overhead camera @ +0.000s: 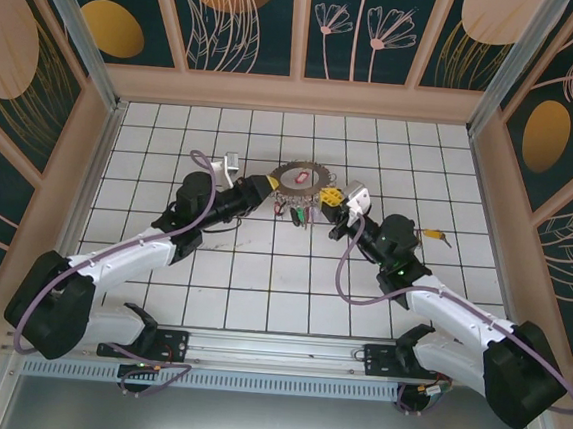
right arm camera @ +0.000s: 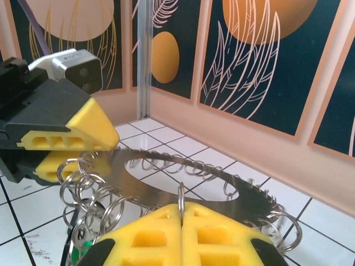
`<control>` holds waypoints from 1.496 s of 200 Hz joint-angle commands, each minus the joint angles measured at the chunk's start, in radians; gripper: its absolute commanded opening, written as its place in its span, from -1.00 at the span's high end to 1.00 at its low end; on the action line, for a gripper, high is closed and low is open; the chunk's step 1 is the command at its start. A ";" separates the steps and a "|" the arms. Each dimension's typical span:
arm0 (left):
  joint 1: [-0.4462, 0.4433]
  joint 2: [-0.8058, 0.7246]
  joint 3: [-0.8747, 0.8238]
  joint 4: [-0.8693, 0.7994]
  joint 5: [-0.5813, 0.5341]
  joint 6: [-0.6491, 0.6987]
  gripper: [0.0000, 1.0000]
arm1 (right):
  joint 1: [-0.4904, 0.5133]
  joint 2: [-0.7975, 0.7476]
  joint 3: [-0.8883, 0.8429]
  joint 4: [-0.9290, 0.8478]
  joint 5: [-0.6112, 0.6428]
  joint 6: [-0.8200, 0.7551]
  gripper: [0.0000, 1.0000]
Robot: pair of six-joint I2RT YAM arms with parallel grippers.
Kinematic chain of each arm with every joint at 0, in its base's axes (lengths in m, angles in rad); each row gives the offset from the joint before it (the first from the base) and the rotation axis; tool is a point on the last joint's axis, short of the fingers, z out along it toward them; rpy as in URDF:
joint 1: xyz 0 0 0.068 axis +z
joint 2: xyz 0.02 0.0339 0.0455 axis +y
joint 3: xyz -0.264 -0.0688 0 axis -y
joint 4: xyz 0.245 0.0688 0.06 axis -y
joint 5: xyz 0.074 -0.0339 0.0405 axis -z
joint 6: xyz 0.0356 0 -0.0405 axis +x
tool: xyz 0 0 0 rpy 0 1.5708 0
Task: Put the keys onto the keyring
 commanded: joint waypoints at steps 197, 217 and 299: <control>0.007 -0.251 -0.086 -0.089 -0.002 0.736 -0.15 | -0.015 0.017 0.096 -0.376 -0.384 -0.326 1.00; 0.007 -0.231 -0.115 0.010 0.126 0.897 -0.17 | -0.047 0.033 0.119 -0.386 -0.475 -0.312 1.00; 0.007 -0.025 -0.027 -0.039 0.474 1.265 -0.11 | -0.094 0.073 0.162 -0.435 -0.605 -0.347 1.00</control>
